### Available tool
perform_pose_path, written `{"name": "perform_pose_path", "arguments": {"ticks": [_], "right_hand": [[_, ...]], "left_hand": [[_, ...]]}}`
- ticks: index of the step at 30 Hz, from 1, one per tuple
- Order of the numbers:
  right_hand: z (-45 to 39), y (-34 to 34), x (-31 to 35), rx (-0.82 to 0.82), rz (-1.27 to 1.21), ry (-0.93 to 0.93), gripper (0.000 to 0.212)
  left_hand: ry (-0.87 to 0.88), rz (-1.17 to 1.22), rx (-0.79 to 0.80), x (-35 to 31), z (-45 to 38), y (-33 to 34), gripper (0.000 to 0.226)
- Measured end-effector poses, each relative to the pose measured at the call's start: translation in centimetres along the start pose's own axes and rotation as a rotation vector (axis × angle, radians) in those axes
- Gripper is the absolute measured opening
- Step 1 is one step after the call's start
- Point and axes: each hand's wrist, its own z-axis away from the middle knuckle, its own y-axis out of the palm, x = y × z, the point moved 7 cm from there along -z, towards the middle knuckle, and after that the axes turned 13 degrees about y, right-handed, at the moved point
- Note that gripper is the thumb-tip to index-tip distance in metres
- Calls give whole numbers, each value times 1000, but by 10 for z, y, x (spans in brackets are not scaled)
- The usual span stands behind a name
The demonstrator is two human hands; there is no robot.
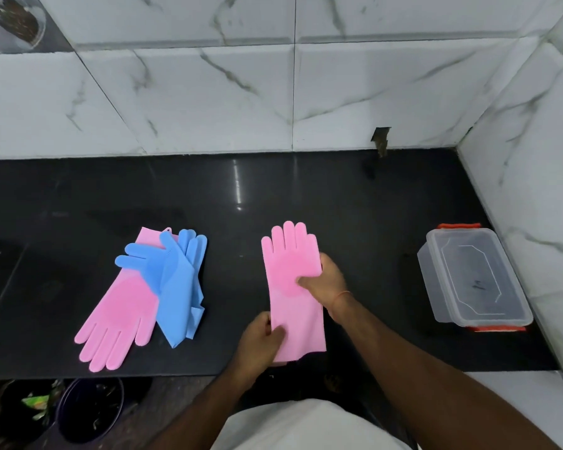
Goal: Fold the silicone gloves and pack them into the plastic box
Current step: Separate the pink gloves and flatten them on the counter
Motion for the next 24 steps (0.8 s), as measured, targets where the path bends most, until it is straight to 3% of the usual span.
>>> {"name": "perform_pose_path", "arguments": {"ticks": [5,10,13,15,18,21,24], "right_hand": [[-5,-15,-21,-124,165,-74,46],[-1,-26,-13,-217,306,-190,63],[1,-31,-19,-230,363,-177,71],[7,-34,-20,-319,542,-211,74],[18,-27,-13,-481,827,-434,76],[12,-9,-10,-427,987,-588,71],[-5,-1,-18,-366,1084,-605,68]], "left_hand": [[9,-177,87,20,-6,-4,7],[122,-535,194,12,-14,-9,25],[276,-851,118,-9,-25,-18,34],[436,-957,27,-29,-35,-18,45],[599,-1035,-81,-55,-56,-9,60],[698,-1140,-20,-68,-87,11,68],[703,-1216,54,-59,-112,24,68]]}}
